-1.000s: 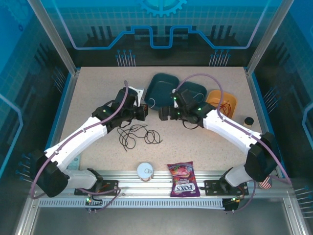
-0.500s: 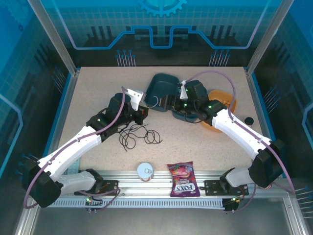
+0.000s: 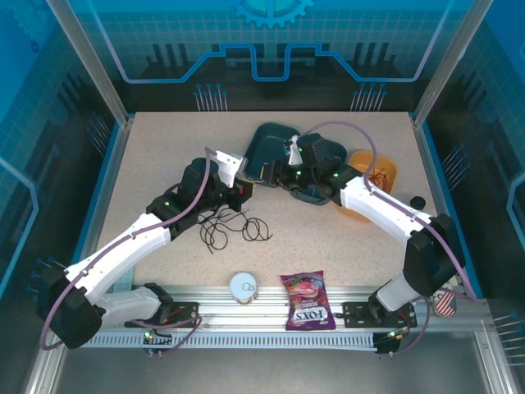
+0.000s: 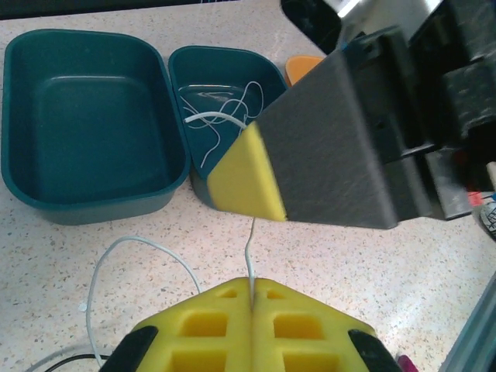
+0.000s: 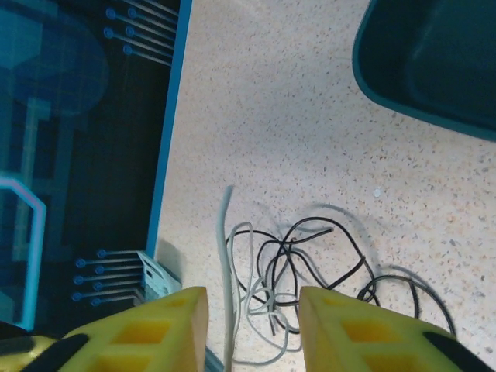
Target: Untangle the cables
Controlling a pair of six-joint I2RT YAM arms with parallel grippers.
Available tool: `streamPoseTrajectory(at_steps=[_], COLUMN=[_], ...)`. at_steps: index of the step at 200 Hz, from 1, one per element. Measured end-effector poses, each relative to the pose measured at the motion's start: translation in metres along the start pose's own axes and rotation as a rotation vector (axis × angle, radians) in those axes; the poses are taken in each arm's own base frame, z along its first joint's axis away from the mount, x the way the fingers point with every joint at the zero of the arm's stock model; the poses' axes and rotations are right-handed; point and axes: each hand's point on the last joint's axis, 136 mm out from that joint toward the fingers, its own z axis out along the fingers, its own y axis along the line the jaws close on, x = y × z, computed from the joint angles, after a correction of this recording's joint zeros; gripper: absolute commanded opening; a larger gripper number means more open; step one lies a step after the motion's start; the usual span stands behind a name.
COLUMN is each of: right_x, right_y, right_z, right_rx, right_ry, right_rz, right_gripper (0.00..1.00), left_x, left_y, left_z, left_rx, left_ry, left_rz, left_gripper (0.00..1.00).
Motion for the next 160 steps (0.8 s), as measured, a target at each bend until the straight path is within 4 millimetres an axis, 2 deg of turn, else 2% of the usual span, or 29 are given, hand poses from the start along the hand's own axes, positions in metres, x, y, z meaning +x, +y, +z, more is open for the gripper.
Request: streamPoseTrajectory(at_steps=[14, 36, 42, 67, 87, 131, 160], right_x=[-0.002, -0.01, -0.012, -0.019, -0.029, -0.046, -0.052], right_y=[0.004, 0.013, 0.015, 0.02, 0.034, 0.066, 0.076], right_z=[-0.001, -0.006, -0.009, -0.025, -0.044, -0.086, -0.101], right_rx=[-0.007, -0.018, -0.018, 0.006, 0.017, 0.031, 0.069], right_ry=[-0.003, -0.021, -0.026, -0.052, -0.089, -0.16, -0.186], right_rz=[-0.006, -0.021, -0.029, -0.058, -0.102, -0.196, -0.234], right_gripper=[0.0, 0.0, 0.0, 0.0, 0.0, 0.0, 0.0], left_x=[-0.001, -0.001, 0.0, 0.008, 0.021, 0.049, 0.062], left_y=[-0.001, -0.001, 0.0, 0.005, 0.016, 0.068, 0.065], left_z=[-0.002, -0.005, -0.006, -0.009, -0.009, -0.007, 0.003], left_rx=[0.002, 0.002, -0.001, -0.021, -0.053, -0.154, -0.094], left_ry=[-0.008, -0.017, -0.018, -0.018, -0.004, 0.005, 0.021], left_rz=[0.002, -0.003, -0.001, -0.015, -0.051, -0.222, -0.246], left_gripper=[0.14, 0.52, 0.58, 0.65, 0.7, 0.77, 0.77])
